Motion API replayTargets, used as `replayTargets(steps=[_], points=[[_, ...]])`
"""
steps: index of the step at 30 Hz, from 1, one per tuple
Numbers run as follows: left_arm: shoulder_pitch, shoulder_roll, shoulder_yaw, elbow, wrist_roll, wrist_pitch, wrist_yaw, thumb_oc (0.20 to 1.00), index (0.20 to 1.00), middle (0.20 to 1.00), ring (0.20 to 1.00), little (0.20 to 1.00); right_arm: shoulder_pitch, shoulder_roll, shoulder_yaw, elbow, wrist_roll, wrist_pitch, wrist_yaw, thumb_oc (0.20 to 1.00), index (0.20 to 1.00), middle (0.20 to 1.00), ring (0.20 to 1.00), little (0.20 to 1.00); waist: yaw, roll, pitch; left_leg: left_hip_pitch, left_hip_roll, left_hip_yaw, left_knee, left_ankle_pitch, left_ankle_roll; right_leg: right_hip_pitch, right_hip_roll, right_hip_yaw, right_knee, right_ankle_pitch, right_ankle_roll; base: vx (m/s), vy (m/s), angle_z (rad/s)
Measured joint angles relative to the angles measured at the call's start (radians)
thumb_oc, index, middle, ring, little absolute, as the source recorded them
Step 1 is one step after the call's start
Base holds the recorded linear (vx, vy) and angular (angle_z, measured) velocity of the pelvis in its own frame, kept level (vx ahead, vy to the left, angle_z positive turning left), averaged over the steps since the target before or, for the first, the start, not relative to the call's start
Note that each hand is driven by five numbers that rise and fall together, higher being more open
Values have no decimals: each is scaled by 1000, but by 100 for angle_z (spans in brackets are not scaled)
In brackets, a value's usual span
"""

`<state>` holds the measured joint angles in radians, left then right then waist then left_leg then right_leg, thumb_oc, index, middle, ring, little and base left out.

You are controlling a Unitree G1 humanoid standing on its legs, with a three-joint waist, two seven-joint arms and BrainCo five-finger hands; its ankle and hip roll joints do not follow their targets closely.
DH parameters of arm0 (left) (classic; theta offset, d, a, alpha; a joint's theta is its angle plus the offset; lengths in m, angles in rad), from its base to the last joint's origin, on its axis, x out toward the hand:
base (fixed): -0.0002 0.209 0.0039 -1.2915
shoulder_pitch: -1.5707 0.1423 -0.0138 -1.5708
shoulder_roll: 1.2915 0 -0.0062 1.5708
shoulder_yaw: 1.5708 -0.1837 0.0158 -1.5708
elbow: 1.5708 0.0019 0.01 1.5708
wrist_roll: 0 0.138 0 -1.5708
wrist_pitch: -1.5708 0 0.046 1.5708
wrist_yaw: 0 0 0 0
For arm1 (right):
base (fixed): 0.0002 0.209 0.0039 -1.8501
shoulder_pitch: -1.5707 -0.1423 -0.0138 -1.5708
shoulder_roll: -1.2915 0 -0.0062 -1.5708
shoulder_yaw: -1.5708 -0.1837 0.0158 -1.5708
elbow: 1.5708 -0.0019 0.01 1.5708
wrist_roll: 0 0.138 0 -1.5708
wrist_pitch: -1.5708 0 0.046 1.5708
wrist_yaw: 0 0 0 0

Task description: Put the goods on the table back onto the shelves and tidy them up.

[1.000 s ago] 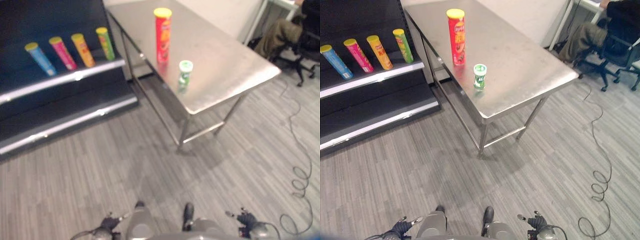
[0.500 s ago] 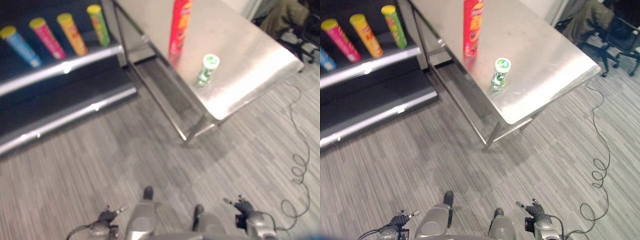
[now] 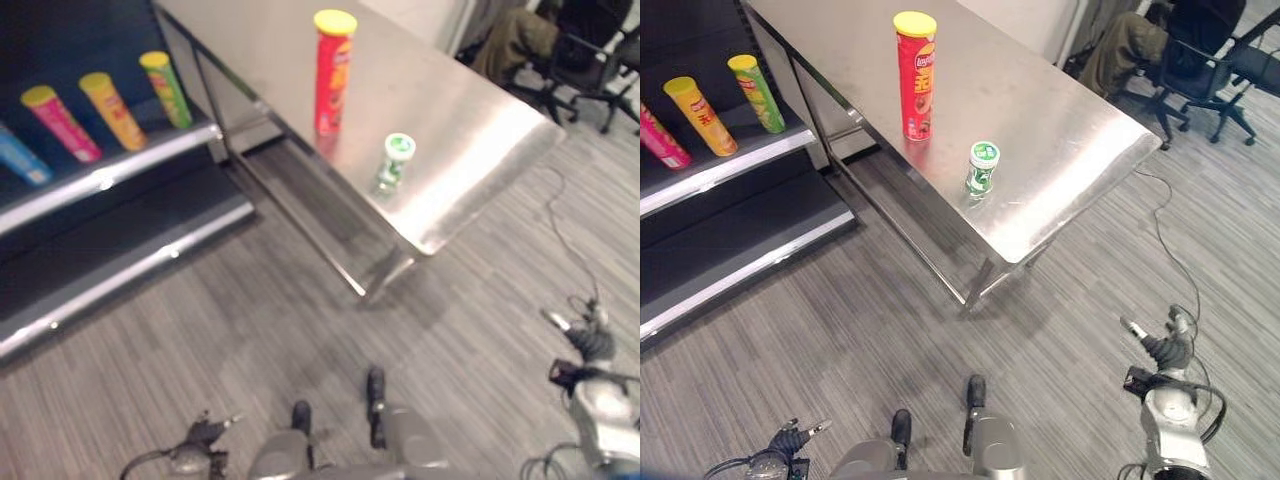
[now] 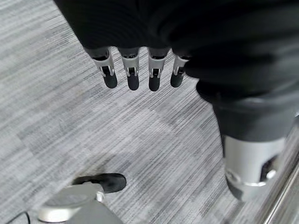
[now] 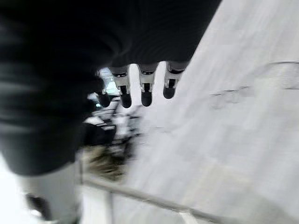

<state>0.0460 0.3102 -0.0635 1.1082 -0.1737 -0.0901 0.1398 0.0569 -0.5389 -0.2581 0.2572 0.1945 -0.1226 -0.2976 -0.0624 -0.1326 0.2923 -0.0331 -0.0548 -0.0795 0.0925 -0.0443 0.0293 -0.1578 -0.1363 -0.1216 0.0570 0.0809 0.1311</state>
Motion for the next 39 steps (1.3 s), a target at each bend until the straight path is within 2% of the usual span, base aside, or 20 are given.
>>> replayTargets(steps=[1, 5, 9, 12, 14, 16, 18, 20, 22, 26, 27, 34, 39], points=[[11, -3, -6, -9, 0, 0, 1, 1000, 1000, 1000, 1000, 1000, -29, -26, -9, -19, -1, -3, -8, 1000, 1000, 1000, 1000, 1000, -1, 10, 1, -9, 7, -6, 4, -9, -15, 5, 18, -2, -28, 4, 2, 102, -90, 2], [35, -11, -5, -9, 2, 1, 2, 1000, 1000, 1000, 1000, 1000, -115, -125, -42, -112, 1, -37, -23, 1000, 1000, 1000, 1000, 1000, 11, 30, -2, -16, 55, -20, 15, -24, -37, 40, 59, -33, -91, 11, 2, 93, -92, 1], [43, -34, -4, -7, 2, 1, 1, 1000, 1000, 1000, 1000, 1000, -216, -187, 5, -201, 6, -46, 26, 1000, 1000, 1000, 1000, 1000, 19, 40, -7, 0, 70, -26, 10, -29, -47, 72, 66, -62, -104, 43, -33, 67, -118, 6], [43, -56, -5, -7, 2, 1, 0, 1000, 1000, 1000, 1000, 1000, -307, -234, 147, -258, 19, -48, 100, 1000, 1000, 1000, 1000, 1000, 29, 61, -20, 18, 75, -46, 4, -34, -55, 103, 74, -81, -123, 55, -51, 26, -103, 16], [39, -61, -6, -10, 1, 2, -1, 1000, 1000, 1000, 1000, 1000, -377, -259, 250, -258, 22, -44, 136, 1000, 1000, 1000, 1000, 1000, 33, 68, -31, 22, 77, -52, -2, -32, -61, 107, 78, -88, -129, 54, -55, 13, -91, 18], [40, -64, -8, -9, -1, 4, 0, 1000, 1000, 1000, 1000, 1000, -471, -281, 368, -233, 22, -38, 165, 1000, 1000, 1000, 1000, 1000, 48, 76, -32, 28, 78, -68, -5, -28, -67, 120, 79, -105, -135, 56, -72, 14, -63, 18], [40, -63, -11, -10, -2, 4, 0, 1000, 1000, 1000, 1000, 1000, -514, -284, 414, -210, 22, -36, 187, 1000, 1000, 1000, 1000, 1000, 58, 79, -33, 35, 80, -78, -8, -27, -69, 132, 80, -119, -137, 62, -84, 14, -83, 24], [41, -64, -18, -4, -2, 7, -2, 1000, 1000, 1000, 1000, 1000, -631, -290, 523, -119, 23, -33, 203, 1000, 1000, 1000, 1000, 1000, 74, 81, -37, 35, 79, -82, -13, -26, -71, 140, 79, -124, -144, 58, -80, 26, -124, 13], [36, -62, -18, 1, -3, 7, -2, 1000, 1000, 1000, 1000, 1000, -704, -288, 593, -50, 25, -20, 206, 1000, 1000, 1000, 1000, 1000, 69, 84, -39, 38, 77, -103, -20, -22, -77, 148, 76, -140, -145, 56, -82, 26, -75, 24], [36, -60, -26, 13, -3, 6, -1, 1000, 1000, 1000, 1000, 1000, -840, -269, 694, 102, 23, 9, 215, 1000, 1000, 1000, 1000, 1000, 83, 105, -48, 36, 77, -127, -28, -15, -83, 154, 75, -168, -145, 47, -83, 42, -86, 21], [41, -58, -27, 16, -3, 6, 0, 1000, 1000, 1000, 1000, 1000, -860, -258, 702, 135, 22, 11, 214, 1000, 1000, 1000, 1000, 1000, 97, 115, -52, 37, 80, -132, -41, -8, -84, 154, 75, -175, -145, 45, -86, 24, -72, 16], [42, -66, -56, 33, -3, 6, 14, 1000, 1000, 1000, 1000, 1000, -999, -198, 800, 321, -78, 52, 196, 1000, 1000, 1000, 1000, 1000, 95, 177, -59, 38, 87, -162, -79, 16, -96, 153, 77, -211, -145, 35, -92, 41, -39, 15], [39, -74, -56, 33, -23, 4, 17, 1000, 1000, 1000, 1000, 1000, -1007, -163, 805, 367, -128, 82, 191, 1000, 1000, 1000, 1000, 1000, 95, 192, -62, 45, 94, -169, -102, 27, -102, 154, 80, -219, -145, 32, -97, 41, -27, 5]])
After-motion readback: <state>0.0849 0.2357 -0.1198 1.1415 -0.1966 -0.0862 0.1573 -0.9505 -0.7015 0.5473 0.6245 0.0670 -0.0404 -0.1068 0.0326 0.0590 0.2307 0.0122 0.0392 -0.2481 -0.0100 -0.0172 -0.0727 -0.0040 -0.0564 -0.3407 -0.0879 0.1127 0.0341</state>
